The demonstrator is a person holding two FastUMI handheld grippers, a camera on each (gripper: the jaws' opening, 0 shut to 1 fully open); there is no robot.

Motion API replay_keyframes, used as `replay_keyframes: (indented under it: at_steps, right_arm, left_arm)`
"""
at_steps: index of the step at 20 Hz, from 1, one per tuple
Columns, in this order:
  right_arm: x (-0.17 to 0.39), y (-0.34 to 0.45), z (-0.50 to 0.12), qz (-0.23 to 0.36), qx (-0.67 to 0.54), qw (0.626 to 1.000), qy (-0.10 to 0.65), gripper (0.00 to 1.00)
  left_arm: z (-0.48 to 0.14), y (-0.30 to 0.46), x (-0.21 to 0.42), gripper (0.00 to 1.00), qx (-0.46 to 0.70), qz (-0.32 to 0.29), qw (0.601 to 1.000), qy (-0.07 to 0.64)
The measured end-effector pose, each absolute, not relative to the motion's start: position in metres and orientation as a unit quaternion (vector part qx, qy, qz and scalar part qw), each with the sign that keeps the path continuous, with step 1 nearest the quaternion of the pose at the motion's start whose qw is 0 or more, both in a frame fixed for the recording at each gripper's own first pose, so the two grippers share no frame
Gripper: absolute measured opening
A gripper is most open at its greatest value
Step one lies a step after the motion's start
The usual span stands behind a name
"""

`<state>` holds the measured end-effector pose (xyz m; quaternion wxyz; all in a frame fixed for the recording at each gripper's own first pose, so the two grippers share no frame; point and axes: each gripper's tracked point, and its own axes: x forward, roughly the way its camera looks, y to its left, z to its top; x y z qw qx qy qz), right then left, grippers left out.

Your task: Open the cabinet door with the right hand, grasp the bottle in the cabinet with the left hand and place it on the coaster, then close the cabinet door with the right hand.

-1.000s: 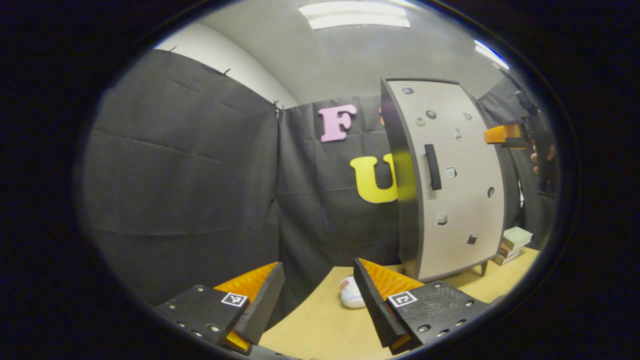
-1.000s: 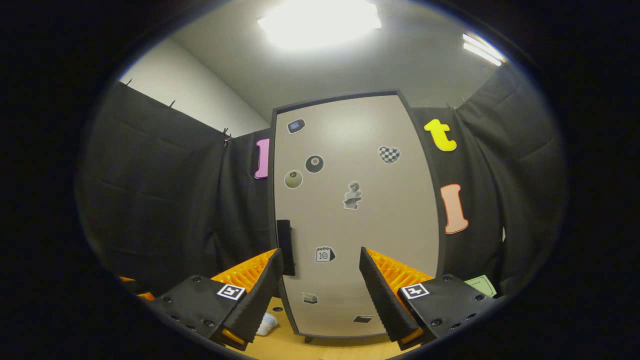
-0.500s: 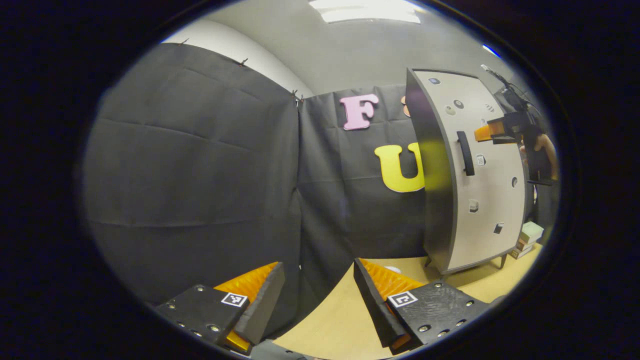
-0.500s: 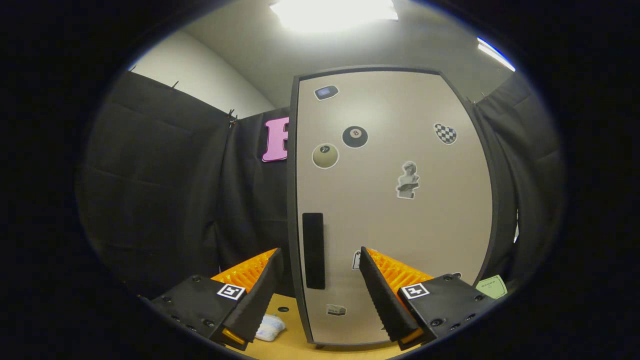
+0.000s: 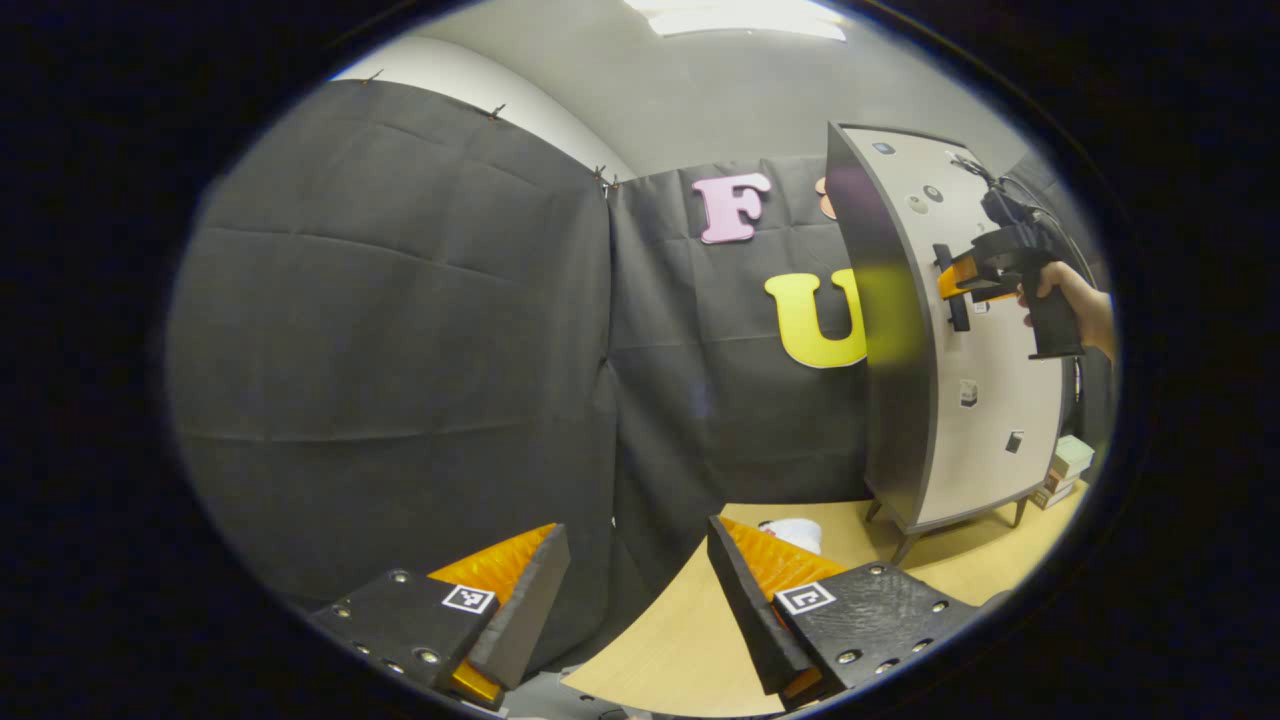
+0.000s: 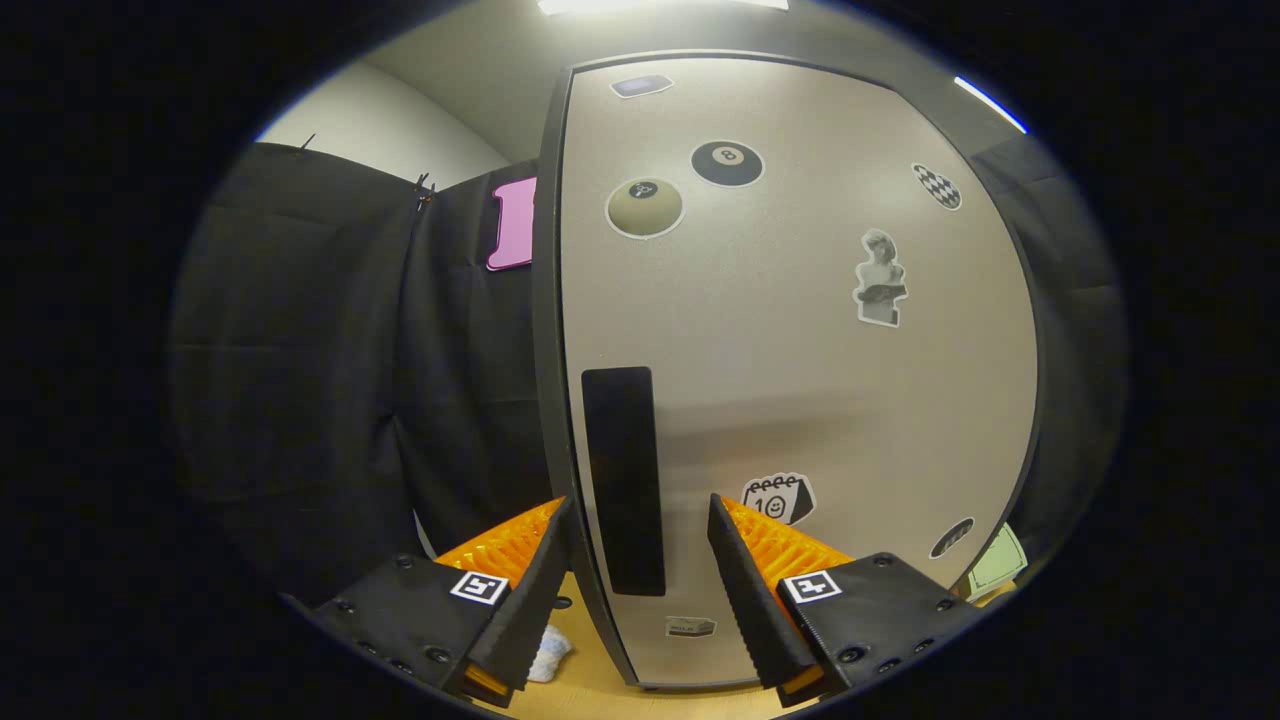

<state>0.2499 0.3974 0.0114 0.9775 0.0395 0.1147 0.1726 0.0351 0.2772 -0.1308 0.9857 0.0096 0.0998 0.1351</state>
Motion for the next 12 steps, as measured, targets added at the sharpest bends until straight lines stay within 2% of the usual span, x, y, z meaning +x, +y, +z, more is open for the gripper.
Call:
replay_keyframes:
  at_steps: [1,4,5,6,7,8,9,10,12]
  right_arm:
    - [0.252,0.398,0.014,0.169,0.042,0.978,0.112,0.81]
    - [0.260,0.405,0.014,0.165,0.048,0.977,0.124,0.55]
    - [0.263,0.409,0.013,0.167,0.046,0.976,0.131,0.51]
    - [0.264,0.408,0.010,0.164,0.039,0.976,0.136,0.54]
    - [0.263,0.408,0.012,0.165,0.032,0.976,0.135,0.46]
    - [0.262,0.408,0.010,0.168,0.017,0.976,0.136,0.33]
    - [0.262,0.406,0.011,0.167,0.010,0.976,0.136,0.36]
    - [0.260,0.406,0.010,0.167,0.012,0.975,0.144,0.24]
    - [0.258,0.404,0.009,0.183,0.009,0.970,0.160,0.20]
  left_arm:
    - [-0.132,0.277,0.034,0.84,0.009,0.134,0.986,0.101]
    - [-0.135,0.278,0.036,0.83,0.011,0.132,0.985,0.106]
    - [-0.135,0.278,0.037,0.83,0.010,0.131,0.986,0.107]
    - [-0.134,0.278,0.037,0.83,0.010,0.129,0.986,0.106]
    - [-0.135,0.277,0.036,0.83,0.009,0.129,0.986,0.105]
    - [-0.134,0.277,0.037,0.83,0.009,0.128,0.986,0.105]
    - [-0.135,0.276,0.037,0.83,0.009,0.126,0.986,0.105]
    - [-0.134,0.276,0.039,0.83,0.009,0.124,0.987,0.105]
    - [-0.135,0.274,0.042,0.83,0.010,0.122,0.987,0.106]
